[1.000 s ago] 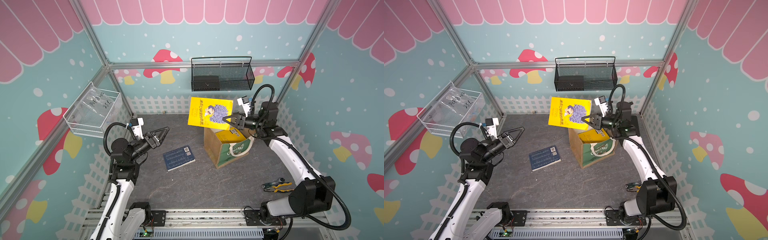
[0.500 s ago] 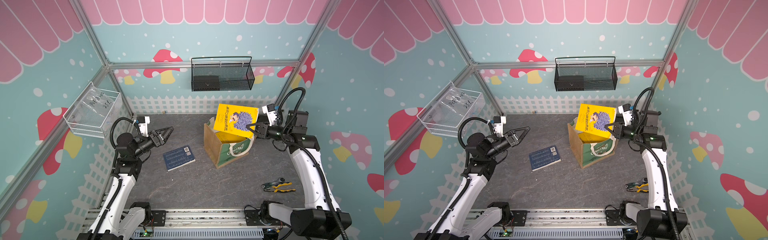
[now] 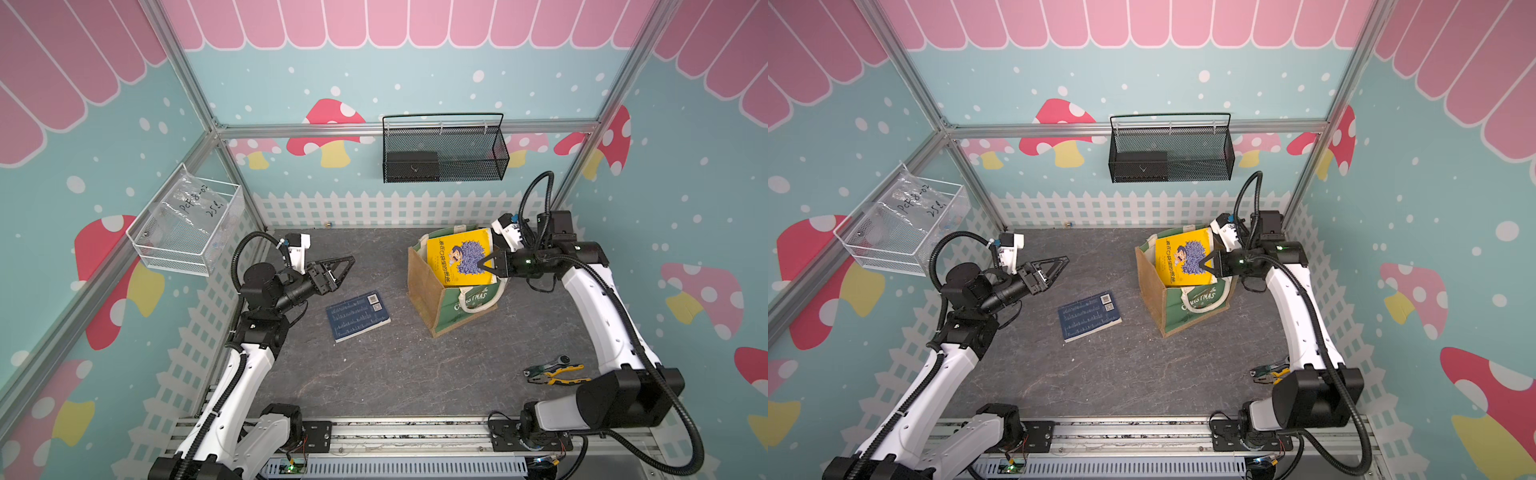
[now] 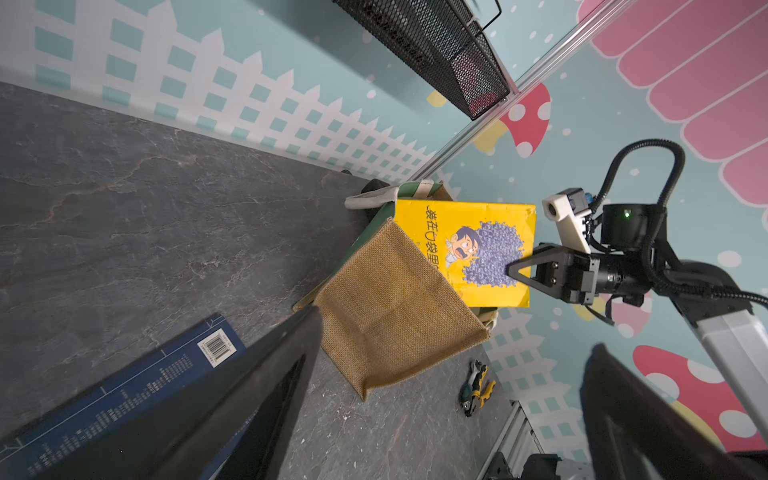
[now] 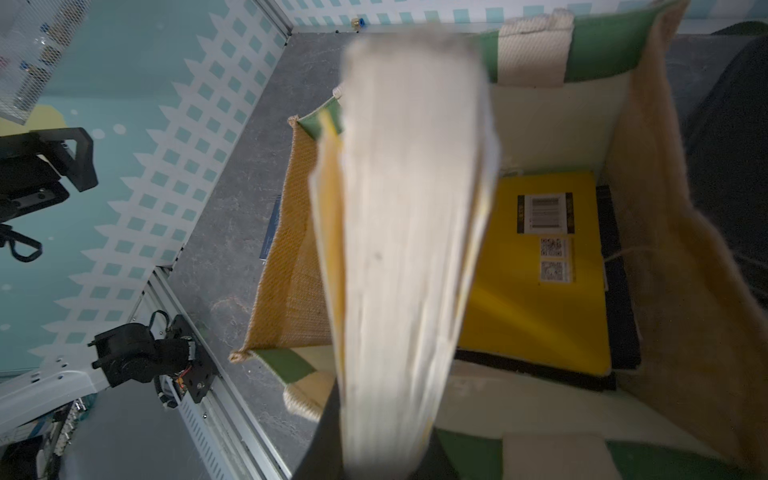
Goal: Put the books into the canvas bag
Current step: Place the book in the canvas bag.
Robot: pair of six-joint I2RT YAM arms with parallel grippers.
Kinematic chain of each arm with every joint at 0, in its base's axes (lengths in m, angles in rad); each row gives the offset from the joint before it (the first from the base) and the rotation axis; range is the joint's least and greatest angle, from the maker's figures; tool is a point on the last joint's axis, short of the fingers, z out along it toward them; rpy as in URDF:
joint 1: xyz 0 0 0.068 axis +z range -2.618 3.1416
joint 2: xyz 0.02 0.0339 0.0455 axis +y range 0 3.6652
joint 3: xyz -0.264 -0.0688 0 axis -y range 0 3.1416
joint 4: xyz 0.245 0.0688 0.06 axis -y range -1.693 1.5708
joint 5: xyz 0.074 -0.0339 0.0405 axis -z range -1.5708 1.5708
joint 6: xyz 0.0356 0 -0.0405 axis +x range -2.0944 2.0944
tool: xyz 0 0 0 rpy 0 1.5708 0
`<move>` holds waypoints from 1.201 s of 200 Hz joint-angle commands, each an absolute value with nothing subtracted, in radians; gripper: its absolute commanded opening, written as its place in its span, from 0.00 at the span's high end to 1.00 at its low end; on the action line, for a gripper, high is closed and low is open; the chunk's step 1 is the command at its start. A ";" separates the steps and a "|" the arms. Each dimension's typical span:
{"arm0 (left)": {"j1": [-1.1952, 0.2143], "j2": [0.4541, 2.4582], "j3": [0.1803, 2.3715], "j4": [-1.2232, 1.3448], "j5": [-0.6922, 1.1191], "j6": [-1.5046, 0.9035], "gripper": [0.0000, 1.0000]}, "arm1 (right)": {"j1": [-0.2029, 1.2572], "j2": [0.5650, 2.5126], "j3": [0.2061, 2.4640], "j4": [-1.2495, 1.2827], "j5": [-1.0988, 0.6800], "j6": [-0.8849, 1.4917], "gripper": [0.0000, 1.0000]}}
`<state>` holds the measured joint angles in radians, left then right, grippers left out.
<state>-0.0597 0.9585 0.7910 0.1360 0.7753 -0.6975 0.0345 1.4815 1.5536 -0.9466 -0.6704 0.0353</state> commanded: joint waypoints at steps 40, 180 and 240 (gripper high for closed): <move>-0.106 0.955 0.843 0.016 0.696 -0.590 0.01 | 0.061 1.724 1.788 -1.061 -0.547 -0.109 1.00; -0.163 1.054 0.872 0.107 0.650 -0.626 0.01 | 0.115 1.609 1.632 -1.048 -0.401 -0.092 0.92; -0.160 1.055 0.874 0.088 0.640 -0.612 0.01 | 0.115 1.850 1.919 -1.105 -0.209 -0.056 0.63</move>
<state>-0.1593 1.0546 0.8520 0.0799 0.6533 -0.6209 0.1112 1.7817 1.8252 -1.0859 -0.3161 -0.0525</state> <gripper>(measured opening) 0.985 0.295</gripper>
